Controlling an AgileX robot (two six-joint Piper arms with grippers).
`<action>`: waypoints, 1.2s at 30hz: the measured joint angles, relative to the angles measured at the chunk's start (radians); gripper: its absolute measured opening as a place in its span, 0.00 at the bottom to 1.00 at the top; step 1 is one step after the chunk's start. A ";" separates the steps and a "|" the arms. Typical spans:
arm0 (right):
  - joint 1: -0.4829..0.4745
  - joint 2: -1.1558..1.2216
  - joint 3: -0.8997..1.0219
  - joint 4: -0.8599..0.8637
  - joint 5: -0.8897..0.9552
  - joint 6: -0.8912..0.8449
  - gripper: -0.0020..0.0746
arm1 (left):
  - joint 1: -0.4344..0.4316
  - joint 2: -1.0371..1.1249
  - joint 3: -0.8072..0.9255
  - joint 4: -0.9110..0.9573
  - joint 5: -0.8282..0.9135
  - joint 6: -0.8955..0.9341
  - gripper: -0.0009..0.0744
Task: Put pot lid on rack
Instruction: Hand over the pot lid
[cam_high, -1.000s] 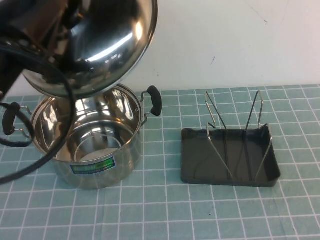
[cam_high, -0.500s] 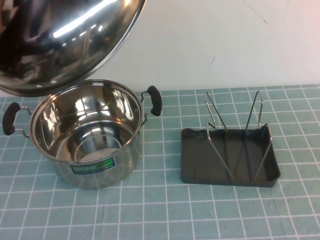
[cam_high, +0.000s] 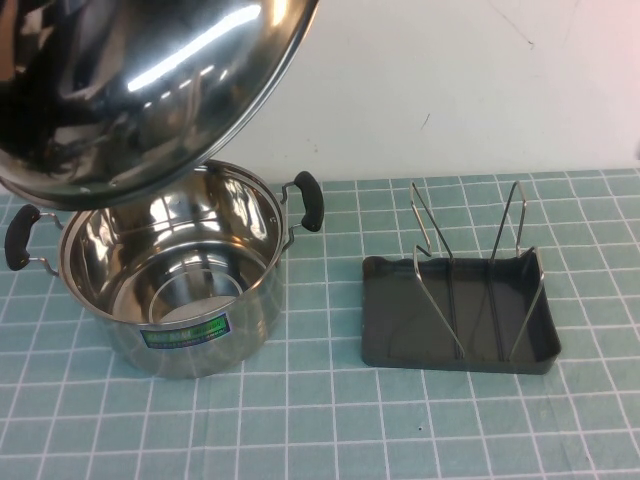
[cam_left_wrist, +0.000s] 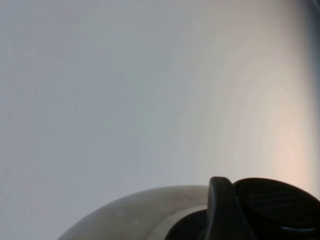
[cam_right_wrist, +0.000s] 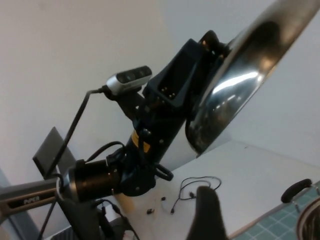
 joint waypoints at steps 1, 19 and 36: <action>0.038 0.050 -0.028 0.002 -0.012 0.000 0.66 | 0.000 0.006 0.000 0.000 0.000 0.000 0.45; 0.465 0.615 -0.494 0.008 -0.094 0.071 0.66 | 0.000 0.029 0.000 0.063 0.009 -0.002 0.45; 0.473 0.675 -0.574 0.046 -0.215 0.047 0.22 | 0.002 0.033 0.000 0.137 0.053 -0.079 0.45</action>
